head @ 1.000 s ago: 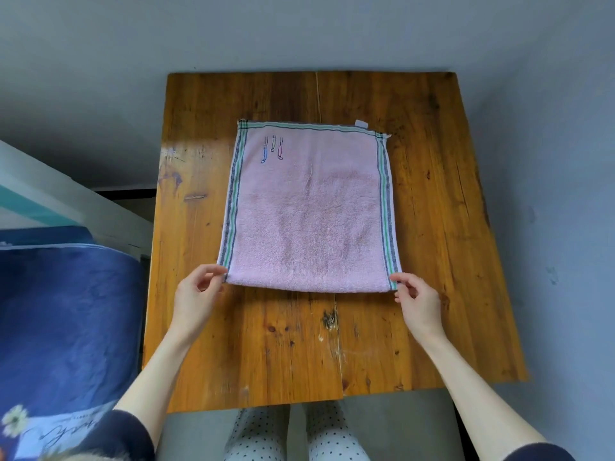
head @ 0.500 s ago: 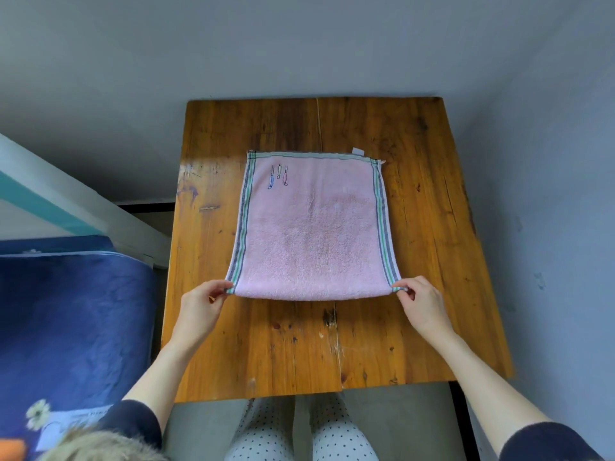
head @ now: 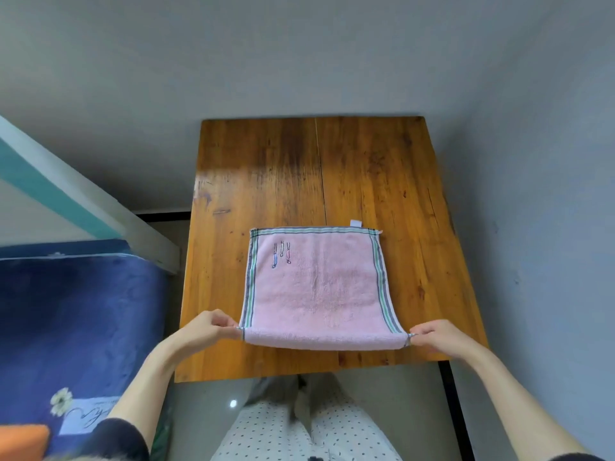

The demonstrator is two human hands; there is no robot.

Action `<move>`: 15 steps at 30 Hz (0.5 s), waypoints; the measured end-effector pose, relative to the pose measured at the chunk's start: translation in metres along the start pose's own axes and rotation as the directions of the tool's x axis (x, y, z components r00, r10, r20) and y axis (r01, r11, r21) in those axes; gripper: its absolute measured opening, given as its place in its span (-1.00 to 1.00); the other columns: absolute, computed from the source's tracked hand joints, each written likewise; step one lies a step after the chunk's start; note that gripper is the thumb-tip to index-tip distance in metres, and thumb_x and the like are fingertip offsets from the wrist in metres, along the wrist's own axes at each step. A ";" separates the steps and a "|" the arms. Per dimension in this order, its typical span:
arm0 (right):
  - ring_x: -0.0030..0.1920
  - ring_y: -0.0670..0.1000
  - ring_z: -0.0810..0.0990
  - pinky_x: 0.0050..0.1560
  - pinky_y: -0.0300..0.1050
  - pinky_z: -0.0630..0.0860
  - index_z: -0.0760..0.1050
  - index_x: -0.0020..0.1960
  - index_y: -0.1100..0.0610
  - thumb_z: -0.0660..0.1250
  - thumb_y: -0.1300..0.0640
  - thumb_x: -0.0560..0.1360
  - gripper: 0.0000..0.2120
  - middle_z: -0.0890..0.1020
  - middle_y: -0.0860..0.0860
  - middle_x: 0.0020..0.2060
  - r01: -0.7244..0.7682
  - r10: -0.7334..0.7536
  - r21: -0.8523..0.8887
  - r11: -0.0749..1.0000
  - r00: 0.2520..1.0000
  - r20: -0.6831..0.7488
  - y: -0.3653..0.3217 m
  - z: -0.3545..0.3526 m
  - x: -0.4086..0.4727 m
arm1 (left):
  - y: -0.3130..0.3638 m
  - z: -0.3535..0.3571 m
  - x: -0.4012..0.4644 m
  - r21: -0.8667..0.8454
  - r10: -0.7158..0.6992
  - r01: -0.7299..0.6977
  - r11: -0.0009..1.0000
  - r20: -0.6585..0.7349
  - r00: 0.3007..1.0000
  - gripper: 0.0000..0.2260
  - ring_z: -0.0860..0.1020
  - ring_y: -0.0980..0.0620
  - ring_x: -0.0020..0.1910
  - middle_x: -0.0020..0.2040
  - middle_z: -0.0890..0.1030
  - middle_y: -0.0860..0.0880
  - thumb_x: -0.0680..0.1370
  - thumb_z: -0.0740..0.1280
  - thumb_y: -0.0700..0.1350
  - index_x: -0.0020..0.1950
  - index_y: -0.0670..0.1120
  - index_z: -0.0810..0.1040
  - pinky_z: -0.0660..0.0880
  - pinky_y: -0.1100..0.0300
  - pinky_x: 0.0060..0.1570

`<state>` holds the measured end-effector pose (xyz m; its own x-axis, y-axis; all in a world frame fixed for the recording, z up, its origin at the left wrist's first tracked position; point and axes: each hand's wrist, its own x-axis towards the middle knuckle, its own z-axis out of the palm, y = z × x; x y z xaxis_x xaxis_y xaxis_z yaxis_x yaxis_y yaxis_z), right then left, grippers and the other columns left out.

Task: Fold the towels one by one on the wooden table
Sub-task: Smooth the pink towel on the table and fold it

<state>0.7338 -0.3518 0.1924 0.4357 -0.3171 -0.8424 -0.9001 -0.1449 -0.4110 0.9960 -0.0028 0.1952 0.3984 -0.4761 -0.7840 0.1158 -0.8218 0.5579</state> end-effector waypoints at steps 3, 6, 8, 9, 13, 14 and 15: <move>-0.02 -0.02 0.55 0.02 -0.17 0.44 0.62 -0.03 0.20 0.33 0.20 0.49 -0.88 0.62 0.06 -0.03 0.045 -0.039 0.076 0.996 0.996 -0.084 -0.013 -0.005 -0.004 | 0.007 -0.004 -0.003 -0.218 0.075 -0.097 0.971 -0.106 0.992 -0.84 0.54 0.02 -0.08 -0.06 0.61 -0.08 0.49 0.38 -0.09 -0.15 -0.19 0.61 0.43 0.23 -0.09; -0.08 -0.07 0.53 -0.01 -0.18 0.42 0.58 -0.04 0.21 0.30 0.23 0.51 -0.90 0.61 0.04 -0.07 0.165 -0.125 0.174 0.971 0.968 -0.218 -0.034 -0.012 -0.002 | 0.017 -0.009 0.001 -0.324 0.116 -0.194 0.926 -0.244 0.963 -0.85 0.56 -0.06 -0.05 -0.11 0.63 -0.15 0.53 0.33 -0.13 -0.09 -0.20 0.60 0.47 0.19 -0.04; -0.01 0.01 0.55 0.10 -0.07 0.47 0.55 -0.08 0.19 0.26 0.20 0.54 -0.89 0.62 0.08 -0.04 0.214 -0.158 0.201 0.956 0.952 -0.262 -0.048 -0.015 0.004 | 0.024 -0.012 0.008 -0.290 0.147 -0.256 0.922 -0.349 0.925 -0.84 0.56 -0.05 -0.06 -0.10 0.62 -0.15 0.55 0.30 -0.10 -0.05 -0.17 0.58 0.49 0.13 -0.01; 0.01 0.05 0.56 0.13 -0.01 0.48 0.54 -0.06 0.20 0.24 0.18 0.56 -0.87 0.61 0.11 -0.04 0.230 -0.169 0.204 0.951 0.946 -0.278 -0.054 -0.016 0.008 | 0.028 -0.013 0.012 -0.258 0.161 -0.278 0.925 -0.396 0.904 -0.84 0.56 -0.05 -0.06 -0.09 0.61 -0.13 0.55 0.29 -0.08 -0.03 -0.15 0.57 0.50 0.08 0.00; 0.00 0.05 0.58 0.01 -0.06 0.55 0.48 0.06 0.18 0.17 0.10 0.59 -0.82 0.60 0.09 -0.04 0.266 -0.159 0.255 0.930 0.914 -0.373 -0.075 -0.019 0.038 | 0.044 -0.017 0.038 -0.129 0.223 -0.335 0.934 -0.522 0.823 -0.90 0.57 0.01 -0.13 -0.12 0.58 -0.06 0.59 0.22 -0.03 -0.02 -0.03 0.48 0.56 0.11 -0.19; -0.02 0.04 0.58 -0.05 -0.10 0.55 0.46 0.07 0.16 0.16 0.09 0.60 -0.82 0.59 0.08 -0.05 0.275 -0.153 0.265 0.924 0.902 -0.405 -0.079 -0.019 0.047 | 0.048 -0.018 0.047 -0.106 0.233 -0.342 0.934 -0.544 0.806 -0.91 0.57 0.03 -0.15 -0.14 0.57 -0.04 0.59 0.21 -0.03 -0.03 -0.02 0.46 0.55 0.16 -0.24; -0.05 0.03 0.58 -0.09 -0.12 0.53 0.44 0.07 0.15 0.15 0.08 0.60 -0.83 0.59 0.09 -0.06 0.285 -0.148 0.267 0.920 0.887 -0.438 -0.084 -0.020 0.056 | 0.051 -0.020 0.057 -0.085 0.241 -0.347 0.934 -0.566 0.788 -0.92 0.55 0.05 -0.18 -0.16 0.56 -0.03 0.60 0.20 -0.04 -0.04 -0.01 0.45 0.51 0.21 -0.28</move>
<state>0.8338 -0.3758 0.1865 0.5159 -0.6700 -0.5339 -0.7020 0.0266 -0.7117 1.0426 -0.0660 0.1846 0.8570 -0.3962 -0.3293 0.0471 -0.5762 0.8159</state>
